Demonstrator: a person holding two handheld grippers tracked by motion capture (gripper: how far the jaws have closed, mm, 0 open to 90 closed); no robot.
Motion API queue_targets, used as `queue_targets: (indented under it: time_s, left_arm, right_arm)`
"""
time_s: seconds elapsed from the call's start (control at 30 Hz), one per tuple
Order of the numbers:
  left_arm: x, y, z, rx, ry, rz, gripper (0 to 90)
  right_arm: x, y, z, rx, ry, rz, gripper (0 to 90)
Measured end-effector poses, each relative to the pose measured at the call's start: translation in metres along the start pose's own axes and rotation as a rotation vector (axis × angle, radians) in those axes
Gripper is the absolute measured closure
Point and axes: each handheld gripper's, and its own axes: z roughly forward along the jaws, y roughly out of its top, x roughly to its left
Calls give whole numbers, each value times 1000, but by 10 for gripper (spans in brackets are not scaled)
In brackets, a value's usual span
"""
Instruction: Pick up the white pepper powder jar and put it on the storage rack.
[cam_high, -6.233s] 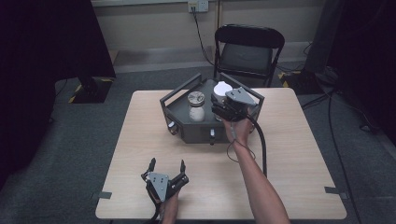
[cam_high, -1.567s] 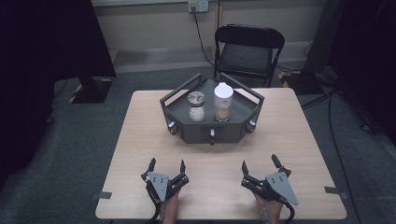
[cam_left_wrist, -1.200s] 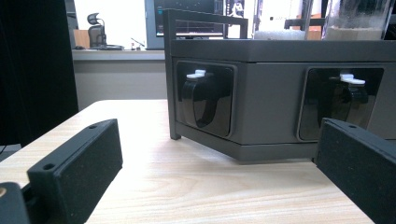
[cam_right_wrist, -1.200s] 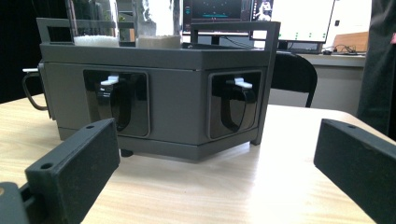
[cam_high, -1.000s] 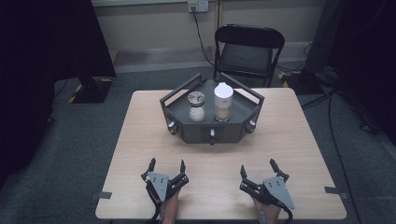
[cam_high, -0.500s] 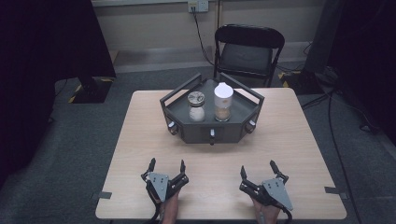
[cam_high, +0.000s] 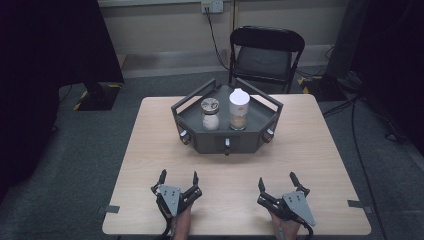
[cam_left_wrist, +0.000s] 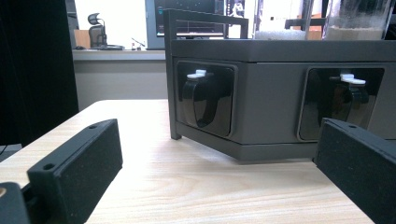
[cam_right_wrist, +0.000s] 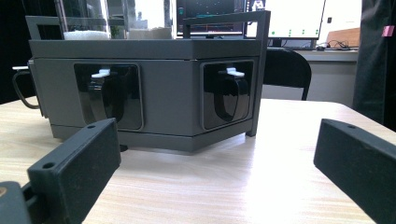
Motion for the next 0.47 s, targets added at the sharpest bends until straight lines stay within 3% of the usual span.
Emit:
queue_targets:
  time_s: [0.47]
  left_arm:
    - [0, 0, 0, 0, 1, 0, 2]
  right_arm:
    - [-1, 0, 0, -2, 3, 8, 0]
